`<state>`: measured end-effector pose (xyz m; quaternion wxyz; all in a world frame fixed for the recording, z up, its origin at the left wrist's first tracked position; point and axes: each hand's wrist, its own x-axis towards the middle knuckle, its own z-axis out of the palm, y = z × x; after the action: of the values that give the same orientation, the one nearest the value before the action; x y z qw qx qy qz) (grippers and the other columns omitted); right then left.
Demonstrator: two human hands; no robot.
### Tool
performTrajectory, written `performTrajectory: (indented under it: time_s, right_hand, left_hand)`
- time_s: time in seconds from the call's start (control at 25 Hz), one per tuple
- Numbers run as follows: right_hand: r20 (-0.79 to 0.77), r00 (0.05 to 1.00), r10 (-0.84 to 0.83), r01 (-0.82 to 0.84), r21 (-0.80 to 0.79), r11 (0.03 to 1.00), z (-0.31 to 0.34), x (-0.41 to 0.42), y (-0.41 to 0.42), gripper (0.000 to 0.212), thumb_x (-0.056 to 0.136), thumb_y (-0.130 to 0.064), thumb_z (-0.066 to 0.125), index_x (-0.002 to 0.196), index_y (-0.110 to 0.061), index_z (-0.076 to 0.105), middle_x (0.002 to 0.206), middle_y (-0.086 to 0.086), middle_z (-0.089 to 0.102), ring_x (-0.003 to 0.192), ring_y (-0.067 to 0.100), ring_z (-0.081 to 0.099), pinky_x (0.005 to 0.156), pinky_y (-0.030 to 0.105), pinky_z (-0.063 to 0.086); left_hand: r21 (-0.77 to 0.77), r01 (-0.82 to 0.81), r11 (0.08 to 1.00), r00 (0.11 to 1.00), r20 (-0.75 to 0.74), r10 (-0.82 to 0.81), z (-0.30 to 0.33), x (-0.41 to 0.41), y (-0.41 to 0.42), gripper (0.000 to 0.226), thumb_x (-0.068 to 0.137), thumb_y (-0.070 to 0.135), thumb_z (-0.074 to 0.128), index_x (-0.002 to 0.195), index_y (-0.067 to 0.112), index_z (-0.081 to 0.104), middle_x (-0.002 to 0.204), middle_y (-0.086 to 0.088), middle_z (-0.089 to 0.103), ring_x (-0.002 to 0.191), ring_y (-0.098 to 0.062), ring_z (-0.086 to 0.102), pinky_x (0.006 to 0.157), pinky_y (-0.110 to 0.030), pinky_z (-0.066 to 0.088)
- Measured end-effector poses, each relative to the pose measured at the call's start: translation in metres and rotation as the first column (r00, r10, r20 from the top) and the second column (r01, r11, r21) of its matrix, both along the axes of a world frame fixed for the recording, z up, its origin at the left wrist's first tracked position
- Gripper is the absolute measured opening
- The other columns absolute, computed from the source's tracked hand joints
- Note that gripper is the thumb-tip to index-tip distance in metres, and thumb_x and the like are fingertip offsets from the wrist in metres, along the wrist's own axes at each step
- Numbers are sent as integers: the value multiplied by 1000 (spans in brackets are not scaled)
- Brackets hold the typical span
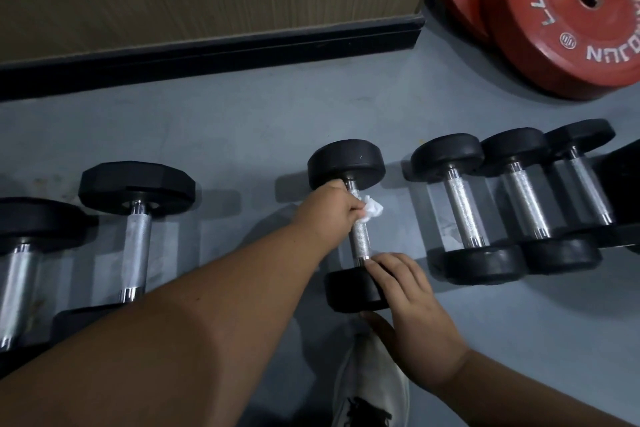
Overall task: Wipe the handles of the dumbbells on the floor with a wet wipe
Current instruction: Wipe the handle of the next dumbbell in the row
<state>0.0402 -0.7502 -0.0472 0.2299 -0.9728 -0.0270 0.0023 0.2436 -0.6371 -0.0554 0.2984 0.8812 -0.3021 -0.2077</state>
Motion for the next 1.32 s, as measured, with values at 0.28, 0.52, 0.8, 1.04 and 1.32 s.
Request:
performTrajectory:
  time_s: [0.28,0.52,0.8,1.04,1.32]
  right_hand:
    - [2,999,43,-43,-80,996,1,6,12,65,84,-32,77,141,-11,53,142,5,52,132,30,46,107,49,44]
    - [-16,999,51,-52,-124,991,0,7,20,65,88,-40,60,147,-17,45,147,3,48,132,33,46,103,54,46]
    - [-49,998,45,-53,-172,984,3,7,23,64,90,-38,61,148,-16,45,147,4,48,133,33,45,103,54,46]
    - [-88,994,59,-78,-225,971,11,9,30,59,96,-43,47,149,-19,45,148,1,48,133,30,44,104,51,44]
    - [-94,991,95,-118,-278,953,14,12,34,60,95,-40,52,151,-21,43,149,0,47,133,31,46,105,53,43]
  left_hand:
    - [-76,-28,997,1000,-2,27,-11,-15,20,18,86,31,72,100,22,78,83,11,46,82,-13,57,73,-22,41]
    - [-94,152,984,976,-140,-164,-9,-34,45,26,81,54,59,104,42,64,84,9,55,81,-10,60,74,-38,52]
    - [32,69,997,996,-53,-67,-4,-13,33,18,83,46,70,98,36,75,93,12,56,91,-14,60,79,-39,52]
    - [127,-45,991,999,-22,48,1,14,22,23,89,45,61,108,39,72,103,7,63,98,-18,62,86,-35,51]
    - [73,-56,996,995,-74,61,-1,0,33,33,88,50,61,111,31,74,104,6,60,95,-12,57,82,-27,45]
